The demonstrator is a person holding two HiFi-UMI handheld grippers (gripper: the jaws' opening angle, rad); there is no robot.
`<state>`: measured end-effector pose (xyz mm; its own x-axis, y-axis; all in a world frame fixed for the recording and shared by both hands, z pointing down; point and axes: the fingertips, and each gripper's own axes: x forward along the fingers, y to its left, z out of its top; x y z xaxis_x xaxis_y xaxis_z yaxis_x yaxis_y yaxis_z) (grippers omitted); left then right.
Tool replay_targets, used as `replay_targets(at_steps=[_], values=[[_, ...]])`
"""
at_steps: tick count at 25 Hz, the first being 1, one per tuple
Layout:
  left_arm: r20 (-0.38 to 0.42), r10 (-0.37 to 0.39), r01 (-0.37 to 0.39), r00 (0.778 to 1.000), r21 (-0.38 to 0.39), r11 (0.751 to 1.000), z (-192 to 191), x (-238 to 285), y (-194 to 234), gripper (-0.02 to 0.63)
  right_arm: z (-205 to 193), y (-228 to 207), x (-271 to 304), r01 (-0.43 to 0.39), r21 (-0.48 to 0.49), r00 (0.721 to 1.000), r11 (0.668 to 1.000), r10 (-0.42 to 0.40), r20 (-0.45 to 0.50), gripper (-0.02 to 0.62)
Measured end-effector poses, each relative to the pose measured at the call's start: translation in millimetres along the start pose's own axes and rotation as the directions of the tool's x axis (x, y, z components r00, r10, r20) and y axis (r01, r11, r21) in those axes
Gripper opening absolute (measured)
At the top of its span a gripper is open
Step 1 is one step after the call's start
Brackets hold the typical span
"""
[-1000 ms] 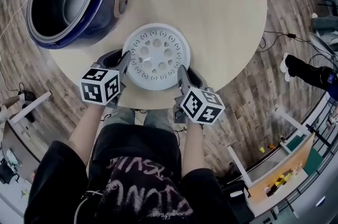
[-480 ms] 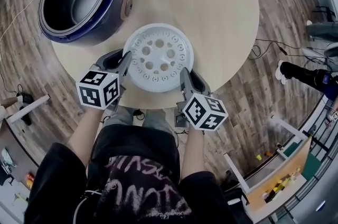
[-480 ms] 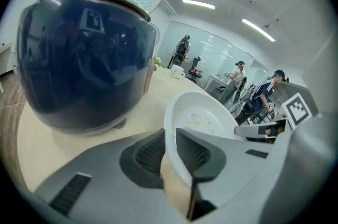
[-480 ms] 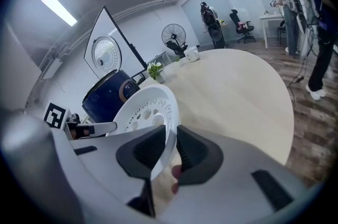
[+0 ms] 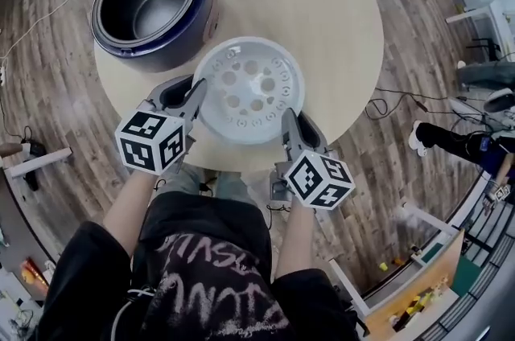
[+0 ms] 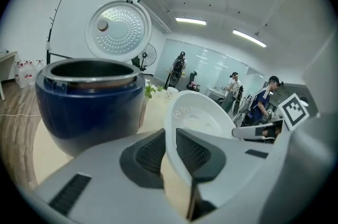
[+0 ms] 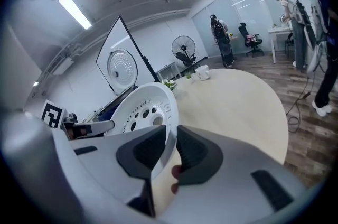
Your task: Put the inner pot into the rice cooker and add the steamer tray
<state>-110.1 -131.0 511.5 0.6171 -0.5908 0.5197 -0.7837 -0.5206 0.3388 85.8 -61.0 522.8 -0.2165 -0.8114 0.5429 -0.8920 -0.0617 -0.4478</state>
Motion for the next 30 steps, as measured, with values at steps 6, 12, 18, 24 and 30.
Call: replay_targets(at_steps=[6,12,18,24,30], values=[[0.11,0.029,-0.03,0.993,0.007,1.0,43.5,-24.4,1.9,0.073,44.5,31.4,-3.5,-0.055,-0.078,0.996,0.995,0.059,0.06,0.067],[0.215,0.071,-0.076,0.974,0.018,0.997,86.4,-55.6,9.5,0.072,83.6,69.4,-1.5,-0.119,-0.155,0.986,0.981,0.135,0.097,0.067],[0.306,0.132,-0.14,0.943,0.003,0.99,118.4,-84.2,34.3,0.072,113.7,114.5,15.1,-0.197,-0.24,0.968,0.951,0.227,0.104,0.067],[0.361,0.196,-0.203,0.912,-0.021,0.979,157.1,-124.0,77.3,0.074,142.1,183.2,37.2,-0.269,-0.302,0.948,0.914,0.307,0.084,0.067],[0.415,0.264,-0.279,0.871,-0.025,0.96,177.5,-146.5,105.4,0.075,160.1,224.9,60.1,-0.335,-0.383,0.922,0.861,0.384,0.055,0.069]])
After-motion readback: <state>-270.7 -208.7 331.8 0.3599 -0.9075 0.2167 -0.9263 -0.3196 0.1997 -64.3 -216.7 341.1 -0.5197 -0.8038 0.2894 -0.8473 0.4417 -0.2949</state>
